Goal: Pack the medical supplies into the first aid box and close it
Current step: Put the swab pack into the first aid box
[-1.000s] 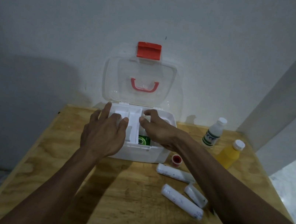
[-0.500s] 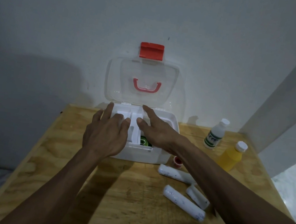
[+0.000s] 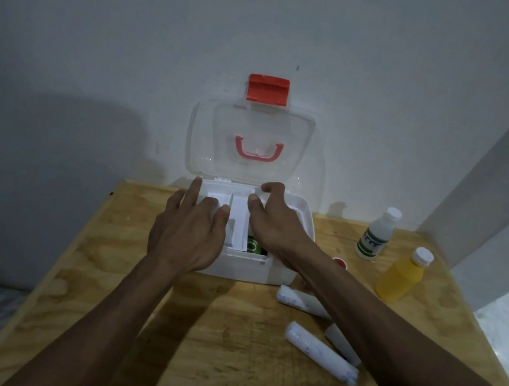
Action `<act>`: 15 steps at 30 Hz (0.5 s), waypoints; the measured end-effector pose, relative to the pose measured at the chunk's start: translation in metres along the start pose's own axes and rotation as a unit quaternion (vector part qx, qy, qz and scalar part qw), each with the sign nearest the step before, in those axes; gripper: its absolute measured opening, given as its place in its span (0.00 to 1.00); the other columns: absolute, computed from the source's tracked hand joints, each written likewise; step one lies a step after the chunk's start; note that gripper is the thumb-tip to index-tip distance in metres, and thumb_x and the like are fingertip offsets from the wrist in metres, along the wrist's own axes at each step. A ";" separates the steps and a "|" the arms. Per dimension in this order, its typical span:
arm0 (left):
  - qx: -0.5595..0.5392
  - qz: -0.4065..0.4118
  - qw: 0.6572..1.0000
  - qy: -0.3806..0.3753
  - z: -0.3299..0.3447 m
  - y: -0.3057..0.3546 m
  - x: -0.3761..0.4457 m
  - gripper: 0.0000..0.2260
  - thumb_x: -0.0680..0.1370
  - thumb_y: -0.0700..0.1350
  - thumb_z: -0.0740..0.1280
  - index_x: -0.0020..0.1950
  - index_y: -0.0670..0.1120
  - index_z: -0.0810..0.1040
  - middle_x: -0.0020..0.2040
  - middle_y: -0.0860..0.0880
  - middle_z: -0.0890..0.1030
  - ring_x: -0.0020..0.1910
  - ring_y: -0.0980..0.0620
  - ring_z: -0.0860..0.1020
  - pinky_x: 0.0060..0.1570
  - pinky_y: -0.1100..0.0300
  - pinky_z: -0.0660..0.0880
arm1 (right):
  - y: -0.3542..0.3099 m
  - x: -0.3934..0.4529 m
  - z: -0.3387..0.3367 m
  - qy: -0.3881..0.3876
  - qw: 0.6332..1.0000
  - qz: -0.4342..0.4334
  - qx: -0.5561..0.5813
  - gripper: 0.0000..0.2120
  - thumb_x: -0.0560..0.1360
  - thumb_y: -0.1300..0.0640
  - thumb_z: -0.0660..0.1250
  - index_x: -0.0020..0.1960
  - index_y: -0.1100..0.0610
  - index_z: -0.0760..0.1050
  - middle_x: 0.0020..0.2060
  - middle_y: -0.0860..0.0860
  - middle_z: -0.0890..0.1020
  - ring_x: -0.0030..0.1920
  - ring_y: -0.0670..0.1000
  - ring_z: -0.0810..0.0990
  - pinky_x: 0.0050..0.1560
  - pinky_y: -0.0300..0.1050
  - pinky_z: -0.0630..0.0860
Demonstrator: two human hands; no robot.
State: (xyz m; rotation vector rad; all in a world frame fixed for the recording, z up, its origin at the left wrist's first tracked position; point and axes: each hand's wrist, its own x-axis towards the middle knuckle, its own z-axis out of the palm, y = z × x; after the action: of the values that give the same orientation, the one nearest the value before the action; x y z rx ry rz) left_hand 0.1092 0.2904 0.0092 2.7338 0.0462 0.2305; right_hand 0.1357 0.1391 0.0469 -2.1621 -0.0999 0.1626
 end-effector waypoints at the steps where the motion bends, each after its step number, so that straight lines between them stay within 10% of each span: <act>1: 0.000 0.001 1.000 0.000 0.001 -0.001 0.001 0.25 0.80 0.60 0.47 0.70 0.51 0.71 0.80 0.47 0.58 0.78 0.43 0.57 0.72 0.41 0.63 | -0.001 0.000 0.002 -0.006 1.000 -0.002 0.002 0.17 0.83 0.49 0.53 0.70 0.51 0.57 0.39 0.52 0.77 0.35 0.48 0.77 0.31 0.38 0.72; 15: 0.000 -0.007 1.000 -0.004 -0.001 0.001 0.000 0.24 0.81 0.60 0.48 0.70 0.51 0.70 0.80 0.47 0.57 0.77 0.43 0.57 0.72 0.41 0.63 | 0.000 0.009 0.006 -0.014 0.999 0.013 0.039 0.16 0.83 0.46 0.51 0.68 0.50 0.57 0.44 0.53 0.78 0.44 0.50 0.79 0.47 0.46 0.76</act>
State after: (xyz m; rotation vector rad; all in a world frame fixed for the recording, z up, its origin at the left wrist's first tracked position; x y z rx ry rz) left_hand 0.1094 0.2900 0.0100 2.7343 0.0627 0.2147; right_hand 0.1439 0.1456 0.0427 -2.0844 -0.0809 0.2086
